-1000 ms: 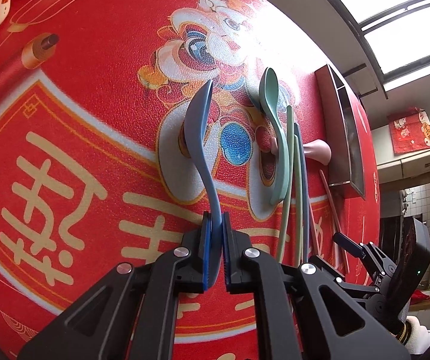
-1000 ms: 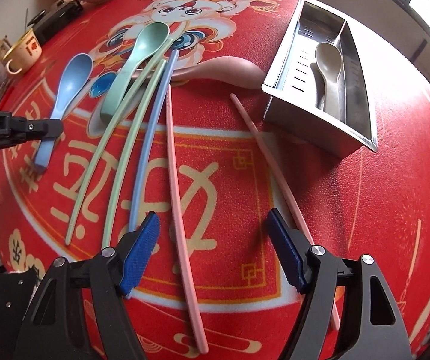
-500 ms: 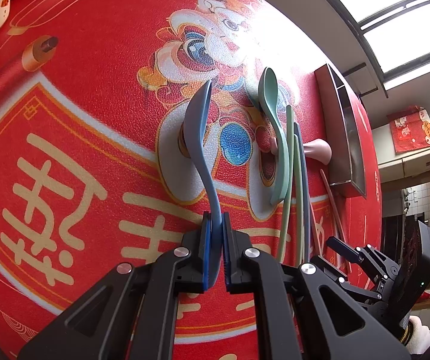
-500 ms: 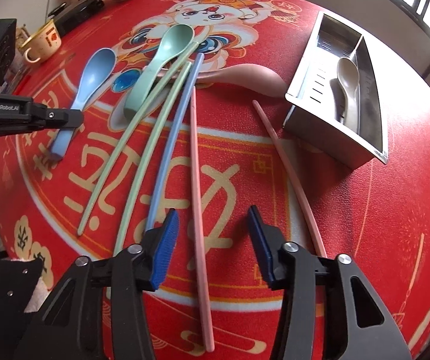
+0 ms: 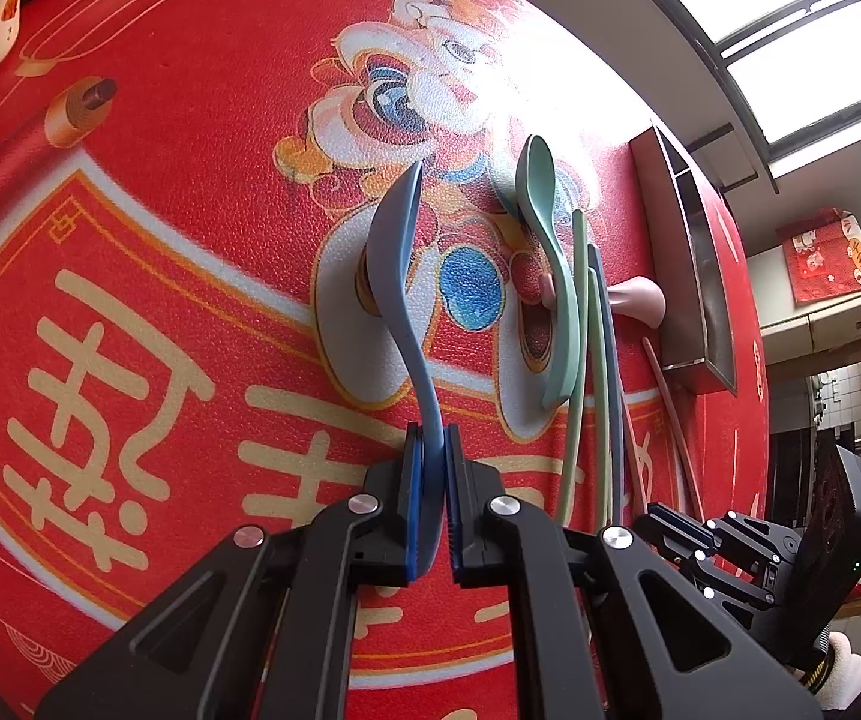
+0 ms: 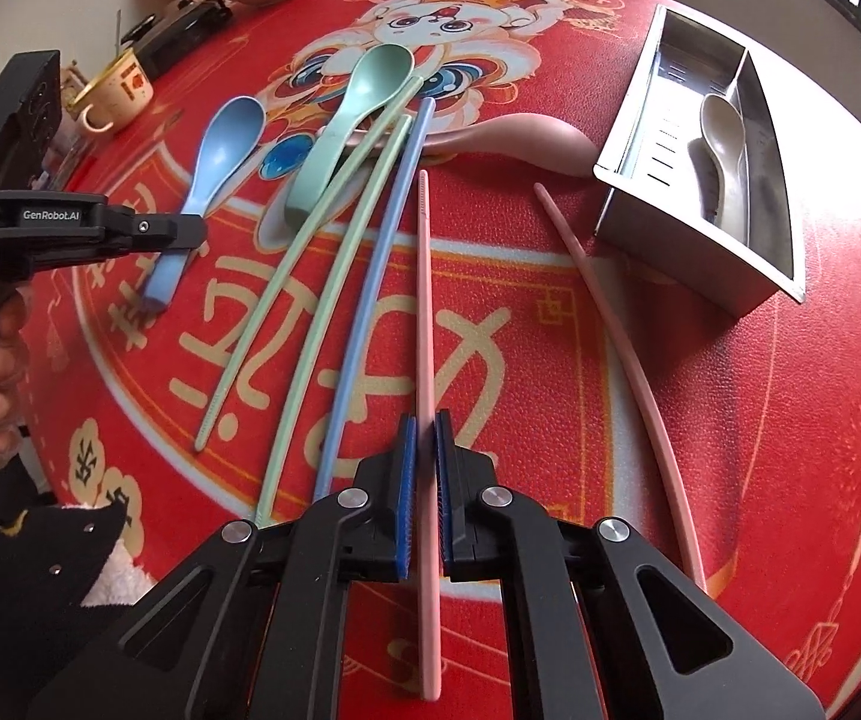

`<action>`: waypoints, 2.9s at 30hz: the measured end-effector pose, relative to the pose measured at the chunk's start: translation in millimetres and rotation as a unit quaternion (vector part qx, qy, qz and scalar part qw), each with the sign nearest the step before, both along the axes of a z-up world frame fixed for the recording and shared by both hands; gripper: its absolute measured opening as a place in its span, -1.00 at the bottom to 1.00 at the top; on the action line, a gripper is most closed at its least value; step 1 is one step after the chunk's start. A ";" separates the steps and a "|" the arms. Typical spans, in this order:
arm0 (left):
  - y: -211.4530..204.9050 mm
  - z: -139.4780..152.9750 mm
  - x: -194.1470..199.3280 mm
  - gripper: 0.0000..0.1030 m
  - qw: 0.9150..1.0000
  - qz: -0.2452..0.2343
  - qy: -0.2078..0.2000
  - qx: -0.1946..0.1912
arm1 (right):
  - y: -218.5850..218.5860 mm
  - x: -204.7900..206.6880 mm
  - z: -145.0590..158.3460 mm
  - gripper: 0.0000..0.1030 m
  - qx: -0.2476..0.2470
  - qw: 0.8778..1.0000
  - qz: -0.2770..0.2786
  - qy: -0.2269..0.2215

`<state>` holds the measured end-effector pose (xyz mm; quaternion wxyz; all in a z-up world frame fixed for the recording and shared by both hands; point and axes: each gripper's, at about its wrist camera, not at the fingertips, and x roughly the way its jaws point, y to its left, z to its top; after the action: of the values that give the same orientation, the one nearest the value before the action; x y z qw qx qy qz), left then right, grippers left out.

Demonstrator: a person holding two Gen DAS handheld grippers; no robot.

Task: Flip cup upside down
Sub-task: 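Carry the pink chopstick with the right gripper while the left gripper carries the blue spoon toward the tray, then lower the pink chopstick into the steel tray and open the right gripper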

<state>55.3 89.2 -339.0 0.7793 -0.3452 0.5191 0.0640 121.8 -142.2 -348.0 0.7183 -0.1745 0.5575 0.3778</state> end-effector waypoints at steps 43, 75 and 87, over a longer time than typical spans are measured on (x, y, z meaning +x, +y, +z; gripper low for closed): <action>-11.0 76.3 30.7 -0.87 0.995 -0.016 -0.095 -0.002 | -56.9 123.9 71.1 -0.88 0.187 0.964 -0.190 0.016; -0.6 80.0 31.2 -0.88 0.996 0.030 -0.089 -0.002 | 4.5 216.6 -10.0 -0.88 0.110 0.955 -0.265 0.077; -0.7 82.8 28.2 -0.87 0.996 0.028 -0.089 -0.003 | 6.2 213.3 -13.5 -0.84 0.101 0.955 -0.262 0.096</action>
<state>83.6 88.5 -256.2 0.8193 -0.3664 0.4379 0.0526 335.1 -136.0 -361.5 0.7491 0.0886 0.6088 0.2457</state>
